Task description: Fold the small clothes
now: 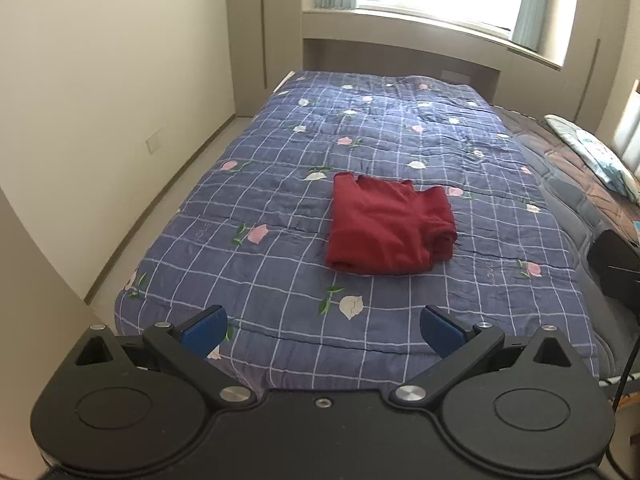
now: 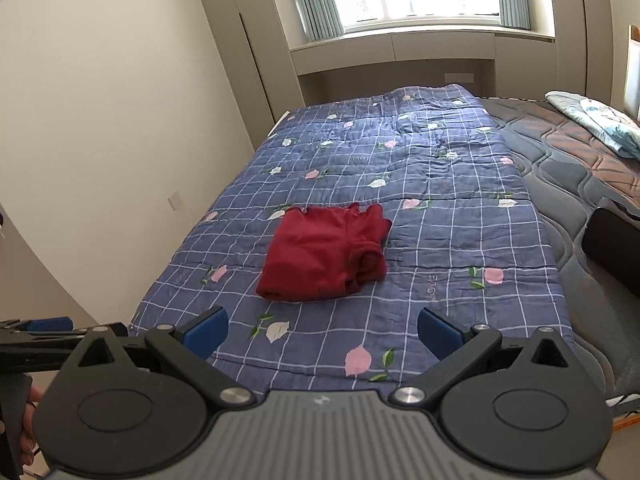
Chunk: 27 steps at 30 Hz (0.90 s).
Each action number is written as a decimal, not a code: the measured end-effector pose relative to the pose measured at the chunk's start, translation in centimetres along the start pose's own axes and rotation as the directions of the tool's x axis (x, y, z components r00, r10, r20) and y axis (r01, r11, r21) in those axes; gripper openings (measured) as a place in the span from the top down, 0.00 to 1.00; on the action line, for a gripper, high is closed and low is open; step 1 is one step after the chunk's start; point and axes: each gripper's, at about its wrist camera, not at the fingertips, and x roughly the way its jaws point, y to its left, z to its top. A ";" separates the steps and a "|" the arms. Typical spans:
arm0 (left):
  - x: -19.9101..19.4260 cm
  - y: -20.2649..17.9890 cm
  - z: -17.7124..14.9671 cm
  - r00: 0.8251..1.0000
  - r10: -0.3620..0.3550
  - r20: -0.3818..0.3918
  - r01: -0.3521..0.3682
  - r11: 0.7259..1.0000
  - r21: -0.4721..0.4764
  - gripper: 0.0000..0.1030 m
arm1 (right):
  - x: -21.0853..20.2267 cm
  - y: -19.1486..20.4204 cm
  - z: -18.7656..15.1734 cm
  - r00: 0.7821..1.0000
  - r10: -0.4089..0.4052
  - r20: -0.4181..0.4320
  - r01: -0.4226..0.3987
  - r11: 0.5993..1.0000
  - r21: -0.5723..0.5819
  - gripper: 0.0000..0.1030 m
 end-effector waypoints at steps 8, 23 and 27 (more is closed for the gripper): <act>-0.9 0.0 0.0 0.998 -0.057 0.014 0.057 0.998 0.012 0.01 | -0.8 0.8 0.2 1.000 -0.024 0.019 0.024 1.000 -0.007 0.00; -2.0 0.5 -0.2 0.997 -0.066 0.044 0.064 0.997 0.034 0.01 | -0.8 1.7 0.1 1.000 -0.016 0.020 0.016 1.000 -0.009 0.00; -2.2 0.4 -0.1 0.997 -0.064 0.050 0.062 0.997 0.038 0.01 | -0.8 1.7 0.1 1.000 -0.016 0.020 0.016 1.000 -0.010 0.00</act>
